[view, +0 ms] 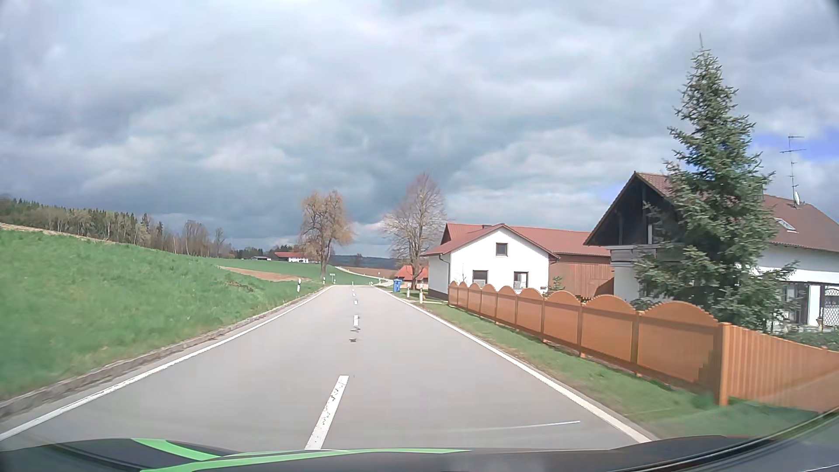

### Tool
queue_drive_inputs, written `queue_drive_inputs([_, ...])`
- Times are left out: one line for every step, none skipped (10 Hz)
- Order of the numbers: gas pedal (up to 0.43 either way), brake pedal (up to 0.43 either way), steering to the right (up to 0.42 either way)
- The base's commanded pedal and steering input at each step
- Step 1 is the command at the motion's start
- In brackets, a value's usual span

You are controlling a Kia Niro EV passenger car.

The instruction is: Follow the waypoints while adhering to traffic rules and regulations

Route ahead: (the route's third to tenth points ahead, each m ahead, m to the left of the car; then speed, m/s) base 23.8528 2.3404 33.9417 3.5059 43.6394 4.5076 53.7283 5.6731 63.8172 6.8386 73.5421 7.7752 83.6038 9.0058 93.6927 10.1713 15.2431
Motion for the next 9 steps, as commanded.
queue_drive_inputs([0.098,0.000,-0.032])
queue_drive_inputs([0.118,0.000,-0.032])
queue_drive_inputs([0.118,0.000,-0.032])
queue_drive_inputs([0.130,0.000,-0.032])
queue_drive_inputs([0.130,0.000,-0.032])
queue_drive_inputs([0.138,0.000,-0.031])
queue_drive_inputs([0.150,0.000,-0.030])
queue_drive_inputs([0.150,0.000,-0.029])
queue_drive_inputs([0.157,0.000,-0.025])
